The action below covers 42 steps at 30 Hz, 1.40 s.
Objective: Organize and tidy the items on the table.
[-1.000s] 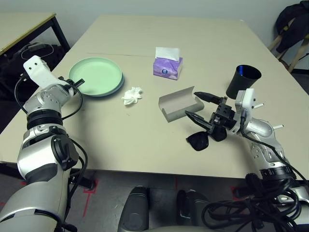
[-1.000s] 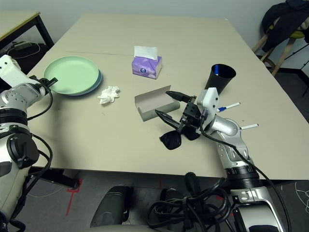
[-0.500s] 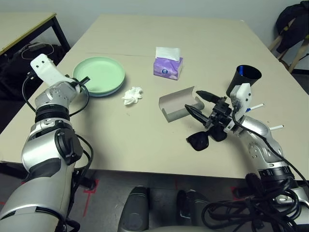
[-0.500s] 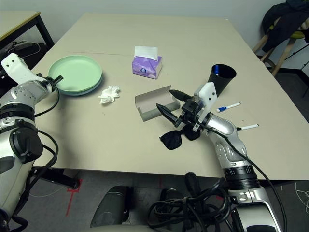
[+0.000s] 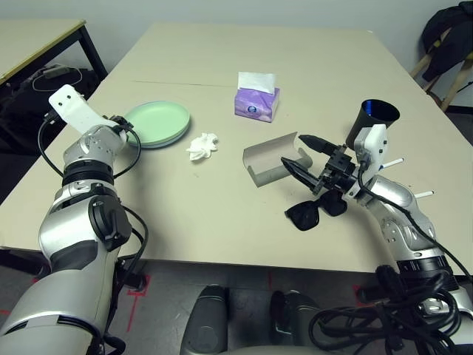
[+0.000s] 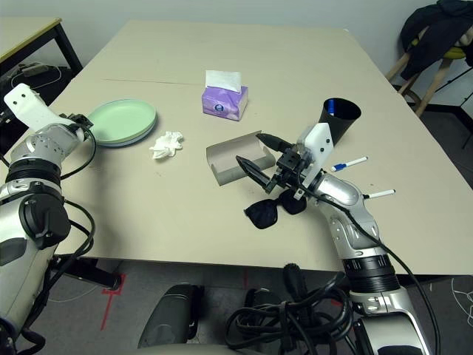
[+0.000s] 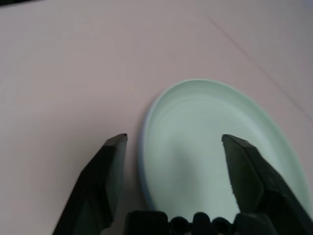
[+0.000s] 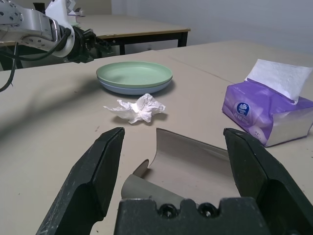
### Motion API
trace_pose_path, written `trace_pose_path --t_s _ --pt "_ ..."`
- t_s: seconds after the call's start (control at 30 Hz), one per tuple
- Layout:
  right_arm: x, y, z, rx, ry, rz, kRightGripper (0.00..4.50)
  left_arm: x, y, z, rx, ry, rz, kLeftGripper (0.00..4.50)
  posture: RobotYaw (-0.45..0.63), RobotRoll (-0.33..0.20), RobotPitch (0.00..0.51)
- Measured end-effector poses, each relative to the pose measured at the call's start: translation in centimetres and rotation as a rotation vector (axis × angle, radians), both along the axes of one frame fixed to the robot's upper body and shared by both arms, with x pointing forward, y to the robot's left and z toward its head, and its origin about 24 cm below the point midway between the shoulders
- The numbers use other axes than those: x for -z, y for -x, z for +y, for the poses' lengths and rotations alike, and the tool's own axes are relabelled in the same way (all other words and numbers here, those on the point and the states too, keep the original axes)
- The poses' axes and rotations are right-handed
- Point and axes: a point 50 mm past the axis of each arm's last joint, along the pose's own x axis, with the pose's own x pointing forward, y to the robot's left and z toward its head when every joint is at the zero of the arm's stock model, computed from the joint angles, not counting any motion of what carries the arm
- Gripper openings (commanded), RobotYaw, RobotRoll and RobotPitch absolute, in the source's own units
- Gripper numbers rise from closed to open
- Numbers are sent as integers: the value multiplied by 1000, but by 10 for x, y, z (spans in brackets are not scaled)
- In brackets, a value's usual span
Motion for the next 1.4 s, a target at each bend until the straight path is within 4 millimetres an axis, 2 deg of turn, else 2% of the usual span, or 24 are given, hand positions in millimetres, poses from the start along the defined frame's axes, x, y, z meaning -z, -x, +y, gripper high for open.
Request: trace_pose_path --t_s 0.07,0.17,0.2,0.27,0.33,0.43,0.67,0.97,1.13,1.4 --pt "0 0 0 1 0 0 4500 -9 -4 -8 129 -81 -85 4468 160 0 66" --pt "0 0 0 1 0 -1 4500 -25 -4 -26 425 -340 -195 4468 164 0 66" --pt "0 0 0 1 0 -2 4500 -25 -3 -34 520 -392 -210 4468 165 0 66" --pt "0 0 -1 2 0 -3 4500 -14 3 -48 715 -477 -205 4468 167 0 67" --pt "0 0 -1 -2 3 -6 4500 7 10 -58 879 -502 -136 4468 168 0 67" --pt "0 0 0 -10 10 -8 4500 25 14 -68 1010 -519 -42 4468 164 0 66" --pt "0 0 -1 -14 12 -12 4500 27 12 -64 1067 -560 21 4468 145 0 60" --pt "0 0 -1 -13 14 -13 4500 44 13 -75 1209 -560 47 4468 133 0 60" --pt "1 1 -3 -8 16 -11 4500 45 11 -80 1227 -601 47 4468 137 0 63" --pt "1 1 -2 -7 14 -10 4500 46 2 -89 1160 -664 35 4468 137 0 65"
